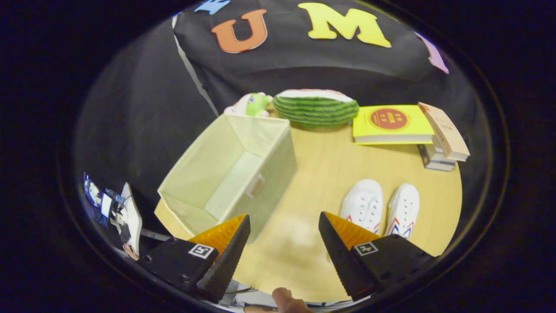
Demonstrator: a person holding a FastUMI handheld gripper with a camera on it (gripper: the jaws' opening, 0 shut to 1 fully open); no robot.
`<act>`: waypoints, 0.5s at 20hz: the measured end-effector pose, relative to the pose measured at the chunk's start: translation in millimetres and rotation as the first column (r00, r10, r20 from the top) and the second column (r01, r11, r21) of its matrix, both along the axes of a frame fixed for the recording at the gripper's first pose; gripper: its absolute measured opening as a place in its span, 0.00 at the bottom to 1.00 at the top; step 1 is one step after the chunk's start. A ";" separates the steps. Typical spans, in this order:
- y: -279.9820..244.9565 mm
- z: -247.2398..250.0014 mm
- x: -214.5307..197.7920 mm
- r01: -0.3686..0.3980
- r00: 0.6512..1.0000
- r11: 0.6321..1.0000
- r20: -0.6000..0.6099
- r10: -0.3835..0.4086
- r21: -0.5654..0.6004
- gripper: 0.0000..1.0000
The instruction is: Open the storage box then place both shoes into the box .Put the left shoe in first, then the right shoe, with the right side of both shoes facing outward in a uniform manner.
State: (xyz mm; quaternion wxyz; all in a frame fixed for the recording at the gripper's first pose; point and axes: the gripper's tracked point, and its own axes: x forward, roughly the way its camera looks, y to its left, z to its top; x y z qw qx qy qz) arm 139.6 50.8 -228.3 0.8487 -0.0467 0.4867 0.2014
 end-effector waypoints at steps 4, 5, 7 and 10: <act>-44.7 -25.3 7.5 0.059 0.997 0.996 -0.046 -0.062 -0.068 1.00; -62.2 -31.6 11.0 0.080 0.996 0.990 -0.039 -0.085 -0.117 1.00; -101.2 -42.4 17.9 0.159 0.985 0.959 -0.027 -0.170 -0.233 1.00; -128.5 -64.7 21.0 0.198 0.971 0.935 -0.071 -0.227 -0.293 1.00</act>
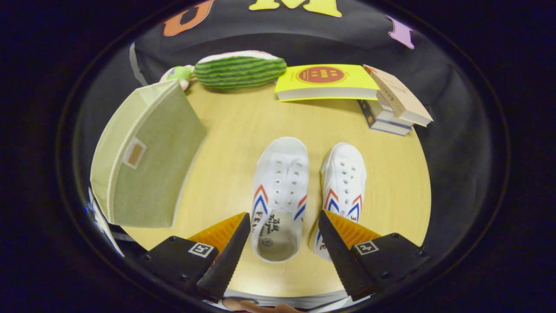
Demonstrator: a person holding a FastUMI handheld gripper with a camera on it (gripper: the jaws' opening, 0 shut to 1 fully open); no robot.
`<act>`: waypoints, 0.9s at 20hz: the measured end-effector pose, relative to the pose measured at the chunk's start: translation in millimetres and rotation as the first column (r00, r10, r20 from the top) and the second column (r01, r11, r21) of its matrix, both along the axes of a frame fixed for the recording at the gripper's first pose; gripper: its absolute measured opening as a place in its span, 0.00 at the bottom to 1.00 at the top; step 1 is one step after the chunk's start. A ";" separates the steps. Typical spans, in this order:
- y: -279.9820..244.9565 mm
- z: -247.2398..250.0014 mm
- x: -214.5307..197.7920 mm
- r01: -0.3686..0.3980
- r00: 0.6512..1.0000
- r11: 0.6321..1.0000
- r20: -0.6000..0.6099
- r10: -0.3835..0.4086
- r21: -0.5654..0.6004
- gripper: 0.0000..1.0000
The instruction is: Open the storage box then place both shoes into the box .Put the left shoe in first, then the right shoe, with the right side of both shoes facing outward in a uniform manner.
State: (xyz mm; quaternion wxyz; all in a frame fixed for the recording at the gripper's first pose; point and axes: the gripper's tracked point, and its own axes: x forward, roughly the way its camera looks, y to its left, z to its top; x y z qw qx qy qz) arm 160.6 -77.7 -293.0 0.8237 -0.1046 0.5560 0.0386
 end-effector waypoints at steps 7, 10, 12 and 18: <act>-8.9 -58.0 -6.8 0.009 0.991 0.999 -0.135 -0.003 0.045 0.57; -11.3 -54.8 -2.0 0.055 0.994 0.996 -0.100 -0.048 0.076 0.17; -8.4 -55.5 0.0 0.096 0.992 0.985 -0.099 -0.083 0.140 0.06; 12.4 -14.7 1.3 0.198 0.980 0.897 -0.107 -0.169 0.395 0.06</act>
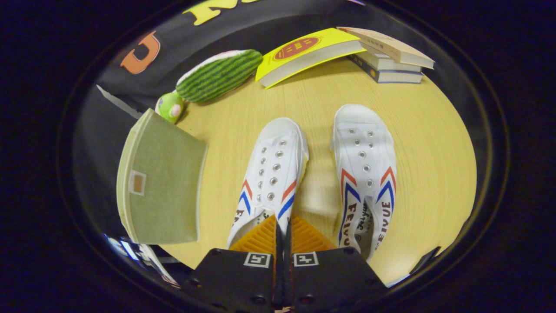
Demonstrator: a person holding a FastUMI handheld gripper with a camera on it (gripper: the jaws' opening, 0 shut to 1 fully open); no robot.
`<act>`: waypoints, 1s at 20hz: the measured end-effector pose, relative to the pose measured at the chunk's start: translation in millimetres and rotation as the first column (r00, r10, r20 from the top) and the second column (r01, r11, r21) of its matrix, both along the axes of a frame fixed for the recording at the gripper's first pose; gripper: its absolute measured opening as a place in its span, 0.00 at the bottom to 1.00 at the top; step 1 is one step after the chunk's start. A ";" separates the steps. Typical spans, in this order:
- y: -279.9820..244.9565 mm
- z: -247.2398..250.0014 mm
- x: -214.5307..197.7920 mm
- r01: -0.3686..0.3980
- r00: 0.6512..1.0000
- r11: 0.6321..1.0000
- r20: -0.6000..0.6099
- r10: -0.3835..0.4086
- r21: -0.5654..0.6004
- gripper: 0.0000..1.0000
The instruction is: Open the storage box then place both shoes into the box .Put the left shoe in first, then the right shoe, with the right side of both shoes facing outward in a uniform manner.
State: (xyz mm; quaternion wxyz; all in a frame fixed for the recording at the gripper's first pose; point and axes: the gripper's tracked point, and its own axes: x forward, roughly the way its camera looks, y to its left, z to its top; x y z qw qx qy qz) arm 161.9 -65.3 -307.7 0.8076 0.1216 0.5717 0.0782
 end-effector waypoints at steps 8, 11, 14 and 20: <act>29.8 74.8 11.6 -0.035 0.984 0.996 0.174 0.021 0.080 0.06; 52.8 116.0 11.1 -0.062 0.965 0.995 0.259 0.041 0.073 0.06; 88.1 149.2 2.9 -0.128 0.945 0.990 0.311 0.102 0.063 0.06; 169.7 179.9 -19.5 -0.171 0.927 0.979 0.354 0.123 0.107 0.06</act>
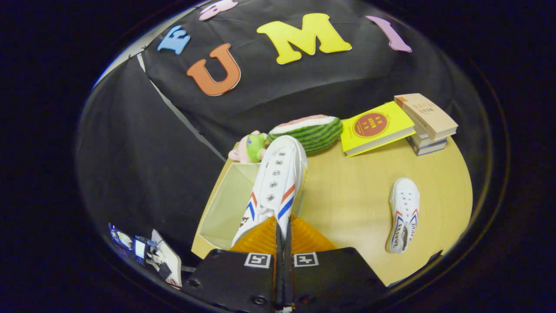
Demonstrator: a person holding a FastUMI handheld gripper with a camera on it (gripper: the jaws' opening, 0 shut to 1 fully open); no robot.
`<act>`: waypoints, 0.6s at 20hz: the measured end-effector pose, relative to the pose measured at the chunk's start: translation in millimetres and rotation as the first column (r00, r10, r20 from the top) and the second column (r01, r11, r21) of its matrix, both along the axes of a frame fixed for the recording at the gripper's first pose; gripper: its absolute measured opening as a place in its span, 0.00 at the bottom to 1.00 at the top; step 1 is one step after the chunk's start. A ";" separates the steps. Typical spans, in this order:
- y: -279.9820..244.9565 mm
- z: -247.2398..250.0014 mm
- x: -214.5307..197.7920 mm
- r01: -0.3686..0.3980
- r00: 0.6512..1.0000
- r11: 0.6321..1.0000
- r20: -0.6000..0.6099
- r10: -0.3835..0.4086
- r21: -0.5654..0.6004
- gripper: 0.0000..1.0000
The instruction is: Open the storage box then place both shoes into the box .Put the left shoe in first, then the right shoe, with the right side of both shoes facing outward in a uniform manner.
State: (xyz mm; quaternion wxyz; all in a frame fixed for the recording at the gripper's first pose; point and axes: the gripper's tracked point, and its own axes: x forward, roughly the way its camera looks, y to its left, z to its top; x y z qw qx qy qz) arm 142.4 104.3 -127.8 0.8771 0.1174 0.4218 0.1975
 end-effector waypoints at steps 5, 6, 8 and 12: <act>83.6 -14.6 -11.6 0.019 0.999 0.994 -0.039 -0.015 0.111 0.06; 95.8 -19.2 -10.8 0.039 0.999 0.990 -0.042 -0.034 0.133 0.06; 118.4 -31.0 -7.4 0.079 0.997 0.985 -0.039 -0.074 0.153 0.06; 145.5 -57.6 -3.4 0.112 0.992 0.990 0.046 -0.117 0.084 0.06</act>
